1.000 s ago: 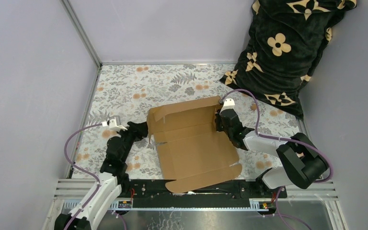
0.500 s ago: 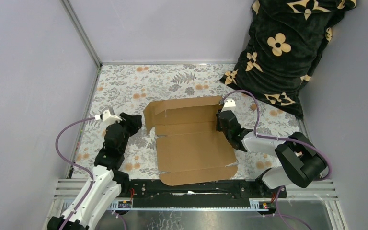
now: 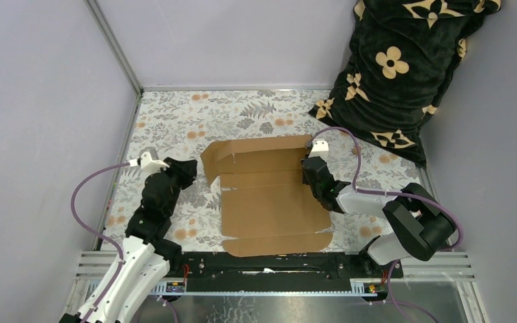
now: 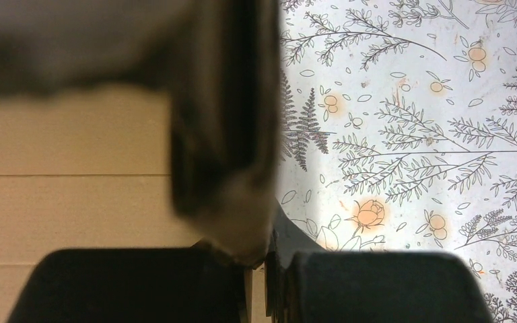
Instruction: Fold the paper box
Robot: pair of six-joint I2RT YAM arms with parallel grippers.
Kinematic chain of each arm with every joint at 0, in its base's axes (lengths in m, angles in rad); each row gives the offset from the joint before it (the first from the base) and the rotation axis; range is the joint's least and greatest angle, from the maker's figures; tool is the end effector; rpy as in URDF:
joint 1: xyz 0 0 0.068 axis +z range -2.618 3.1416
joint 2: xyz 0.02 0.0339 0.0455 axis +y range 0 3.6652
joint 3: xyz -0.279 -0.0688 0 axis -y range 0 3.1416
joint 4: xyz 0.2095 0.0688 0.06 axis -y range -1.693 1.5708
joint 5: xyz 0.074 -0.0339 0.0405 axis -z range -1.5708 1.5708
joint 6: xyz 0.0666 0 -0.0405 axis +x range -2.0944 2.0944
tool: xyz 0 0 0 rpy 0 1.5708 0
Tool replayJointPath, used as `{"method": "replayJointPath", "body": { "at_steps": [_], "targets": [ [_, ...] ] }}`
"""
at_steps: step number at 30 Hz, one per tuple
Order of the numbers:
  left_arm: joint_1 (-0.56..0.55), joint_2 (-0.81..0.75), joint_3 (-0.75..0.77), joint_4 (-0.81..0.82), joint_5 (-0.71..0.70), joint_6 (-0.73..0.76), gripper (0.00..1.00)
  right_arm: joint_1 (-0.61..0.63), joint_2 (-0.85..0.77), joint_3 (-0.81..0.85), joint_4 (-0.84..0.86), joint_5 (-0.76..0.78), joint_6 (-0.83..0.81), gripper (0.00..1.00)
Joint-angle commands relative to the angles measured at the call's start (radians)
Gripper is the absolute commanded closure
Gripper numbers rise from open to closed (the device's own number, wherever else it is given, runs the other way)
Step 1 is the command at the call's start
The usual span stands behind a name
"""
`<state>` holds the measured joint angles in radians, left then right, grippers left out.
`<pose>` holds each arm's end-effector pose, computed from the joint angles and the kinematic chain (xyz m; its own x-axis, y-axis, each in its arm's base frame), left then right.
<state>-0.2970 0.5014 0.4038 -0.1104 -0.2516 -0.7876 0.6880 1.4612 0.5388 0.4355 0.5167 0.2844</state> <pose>0.1246 -0.0208 0.2583 -0.1751 -0.6642 -0.7268 -0.1043 0.7465 -0.6571 0.2375 0.1526 0.1984 -0.4072 -0.0189 -0.9131 -0.1048 0.9942 0.0261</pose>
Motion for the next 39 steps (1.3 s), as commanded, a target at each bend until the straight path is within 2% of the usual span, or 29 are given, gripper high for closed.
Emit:
{"method": "replayJointPath", "body": {
  "at_steps": [1, 5, 14, 23, 30, 39],
  "targets": [
    [-0.064, 0.031, 0.023, 0.020, 0.020, -0.019, 0.73, 0.013, 0.034, 0.016, -0.052, 0.033, 0.011, 0.95],
    [-0.141, 0.082, 0.034, 0.084, 0.001, -0.004, 0.83, 0.018, 0.041, 0.019, -0.054, 0.032, 0.016, 0.95],
    [-0.286, 0.204, 0.081, 0.218, -0.100, 0.035, 0.89, 0.020, 0.035, 0.020, -0.069, 0.038, 0.005, 0.95],
    [-0.295, 0.305, 0.110, 0.311, -0.186, 0.075, 0.89, 0.020, 0.028, 0.016, -0.068, 0.036, -0.001, 0.95],
    [-0.295, 0.415, 0.119, 0.383, -0.196, 0.087, 0.89, 0.019, 0.019, 0.013, -0.067, 0.036, -0.006, 0.95],
    [-0.295, 0.470, 0.101, 0.421, -0.206, 0.076, 0.90, 0.021, 0.009, -0.001, -0.053, 0.028, -0.007, 0.95]
  ]
}}
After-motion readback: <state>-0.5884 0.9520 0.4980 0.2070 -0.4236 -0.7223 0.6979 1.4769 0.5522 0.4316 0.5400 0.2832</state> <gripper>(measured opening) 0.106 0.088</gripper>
